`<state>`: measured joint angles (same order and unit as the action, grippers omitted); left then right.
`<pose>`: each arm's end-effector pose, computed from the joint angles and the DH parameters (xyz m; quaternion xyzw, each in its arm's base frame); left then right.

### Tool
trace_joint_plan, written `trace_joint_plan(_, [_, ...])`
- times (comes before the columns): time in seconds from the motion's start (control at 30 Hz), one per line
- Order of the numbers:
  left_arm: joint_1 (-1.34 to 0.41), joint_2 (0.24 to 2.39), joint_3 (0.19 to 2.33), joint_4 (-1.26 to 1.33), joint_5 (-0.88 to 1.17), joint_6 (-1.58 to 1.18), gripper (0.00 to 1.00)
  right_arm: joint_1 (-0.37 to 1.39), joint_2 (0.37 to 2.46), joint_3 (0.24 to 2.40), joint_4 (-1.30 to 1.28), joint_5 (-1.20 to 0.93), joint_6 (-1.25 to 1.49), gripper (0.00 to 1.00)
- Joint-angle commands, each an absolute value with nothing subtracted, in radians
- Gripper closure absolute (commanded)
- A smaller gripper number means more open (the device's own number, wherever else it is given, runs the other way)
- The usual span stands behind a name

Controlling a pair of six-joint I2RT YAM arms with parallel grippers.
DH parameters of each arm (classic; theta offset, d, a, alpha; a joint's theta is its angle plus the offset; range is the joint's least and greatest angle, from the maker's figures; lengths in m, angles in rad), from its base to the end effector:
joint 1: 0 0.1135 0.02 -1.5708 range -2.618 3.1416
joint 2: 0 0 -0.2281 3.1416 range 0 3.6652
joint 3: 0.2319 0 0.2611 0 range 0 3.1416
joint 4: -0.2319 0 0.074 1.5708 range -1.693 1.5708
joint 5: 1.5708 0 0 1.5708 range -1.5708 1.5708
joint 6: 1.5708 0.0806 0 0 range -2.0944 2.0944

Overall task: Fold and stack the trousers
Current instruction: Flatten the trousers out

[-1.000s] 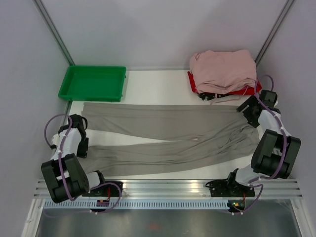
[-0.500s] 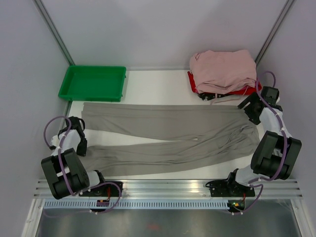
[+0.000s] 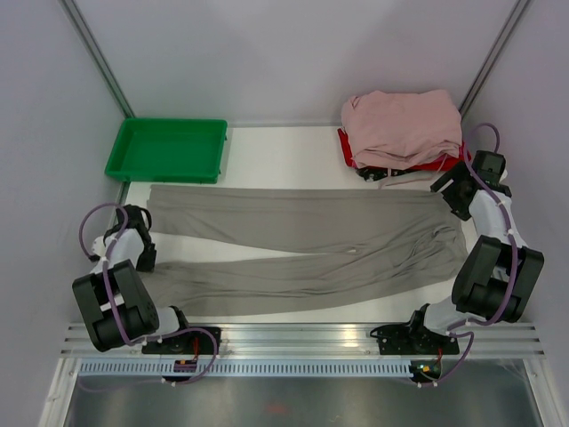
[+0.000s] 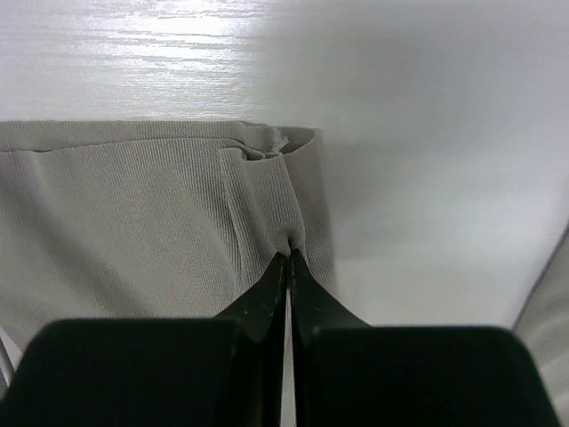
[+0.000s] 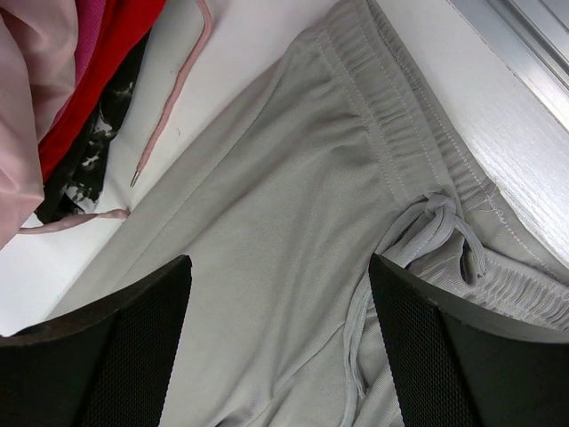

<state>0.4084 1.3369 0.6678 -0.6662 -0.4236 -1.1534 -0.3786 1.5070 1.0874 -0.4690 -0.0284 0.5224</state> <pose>0.2053 0.1250 0.0814 -0.7010 0.6722 0.1526 0.1830 0.3348 -0.1307 0.1724 0.4060 0.8503 0.0374 0.3327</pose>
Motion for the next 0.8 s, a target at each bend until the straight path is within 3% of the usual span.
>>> trace_joint_plan(0.0, [0.411, 1.287, 0.759, -0.705, -0.434, -1.085, 0.97, -0.379, 1.523, 1.118, -0.476, -0.017, 0.514, 0.13])
trace_joint_plan(0.07, [0.413, 1.266, 0.804, -0.748, -0.44, -1.057, 0.85, -0.377, 1.529, 1.112, -0.474, -0.015, 0.514, 0.13])
trace_joint_plan(0.17, [0.413, 1.246, 0.801, -0.724, -0.449, -1.028, 0.8, -0.377, 1.539, 1.105, -0.465, -0.018, 0.512, 0.13])
trace_joint_plan(0.27, [0.413, 1.271, 0.789, -0.677, -0.453, -1.016, 0.67, -0.377, 1.549, 1.103, -0.462, -0.025, 0.512, 0.13])
trace_joint_plan(0.5, [0.417, 1.31, 0.775, -0.713, -0.429, -1.038, 0.65, -0.377, 1.539, 1.1, -0.468, -0.017, 0.499, 0.13])
trace_joint_plan(0.77, [0.549, 1.236, 0.721, -0.67, -0.336, -0.925, 0.6, -0.377, 1.54, 1.077, -0.466, -0.021, 0.509, 0.13])
